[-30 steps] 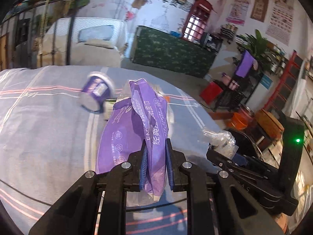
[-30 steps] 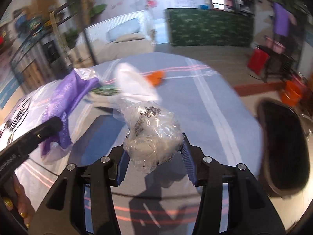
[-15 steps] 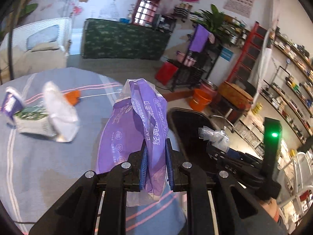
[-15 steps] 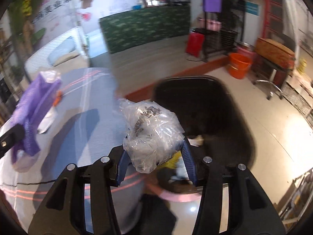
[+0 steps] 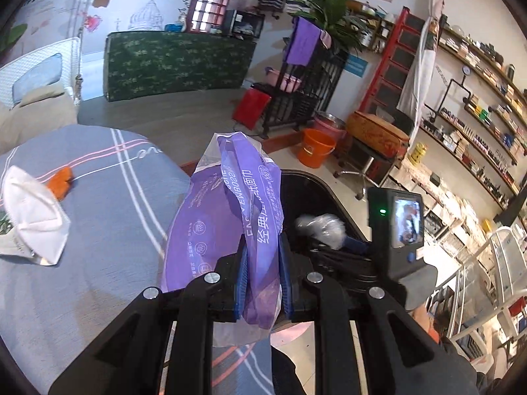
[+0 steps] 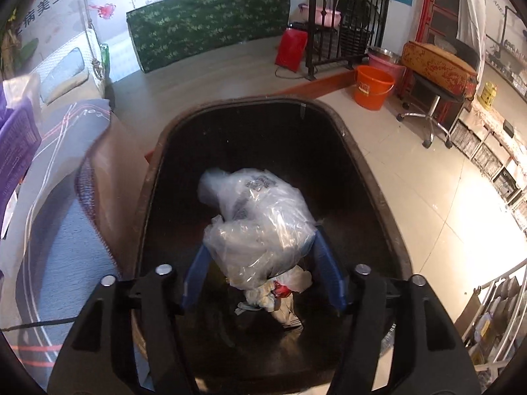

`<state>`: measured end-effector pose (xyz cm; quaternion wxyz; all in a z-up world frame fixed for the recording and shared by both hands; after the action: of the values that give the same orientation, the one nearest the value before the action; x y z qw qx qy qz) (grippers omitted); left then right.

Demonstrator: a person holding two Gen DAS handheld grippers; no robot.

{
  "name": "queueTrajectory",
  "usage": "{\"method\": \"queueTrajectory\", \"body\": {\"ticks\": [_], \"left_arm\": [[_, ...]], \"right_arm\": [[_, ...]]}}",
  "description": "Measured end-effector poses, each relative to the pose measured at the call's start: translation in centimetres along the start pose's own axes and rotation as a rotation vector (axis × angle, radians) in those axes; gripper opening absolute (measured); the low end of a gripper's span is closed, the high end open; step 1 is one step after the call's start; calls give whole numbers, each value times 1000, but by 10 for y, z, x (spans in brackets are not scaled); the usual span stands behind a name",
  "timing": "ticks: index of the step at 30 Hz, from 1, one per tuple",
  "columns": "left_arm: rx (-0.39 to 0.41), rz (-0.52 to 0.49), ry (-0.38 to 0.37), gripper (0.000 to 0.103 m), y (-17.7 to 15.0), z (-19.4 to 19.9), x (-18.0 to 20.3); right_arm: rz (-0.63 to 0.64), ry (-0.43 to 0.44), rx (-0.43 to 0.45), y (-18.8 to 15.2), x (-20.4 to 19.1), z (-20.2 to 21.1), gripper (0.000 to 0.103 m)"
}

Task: Collect trash
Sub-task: 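Carry the clear plastic bag over the bin and open the right gripper, then lower the purple plastic bag into the bin and open the left gripper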

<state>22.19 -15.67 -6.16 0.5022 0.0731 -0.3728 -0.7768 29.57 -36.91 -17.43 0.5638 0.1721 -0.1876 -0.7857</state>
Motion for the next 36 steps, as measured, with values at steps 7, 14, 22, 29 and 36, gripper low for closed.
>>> {"method": "queueTrajectory", "body": {"ticks": [7,14,22,29,36], "left_arm": [[-41,-40,-56,18,6,-18,11],[-94,-74,-113,18,20,-47,26],[-173,-94,-148,18,28,-88,47],[-232,-119,-166,18,30,-116,61],[-222,-110,-133,72,34,-122,61]], "right_arm": [[-7,0,22,-4,0,8,81],[-43,-13,71,-25,23,34,83],[-42,-71,107,-37,45,58,84],[-53,-93,114,-49,61,68,85],[-95,-88,106,-60,74,70,85]]}}
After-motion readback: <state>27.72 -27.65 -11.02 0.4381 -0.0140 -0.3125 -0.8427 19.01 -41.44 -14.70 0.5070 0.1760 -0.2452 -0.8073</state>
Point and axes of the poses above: each gripper's, at about its wrist camera, not at the fingertips, and z roughly against the way its jaws point, x to its right, y to its top, the point moved 3 cm from there along -z, roughly the way its jaws point, and after that the axes turned 8 degrees about -x, right-handed, at the moved point
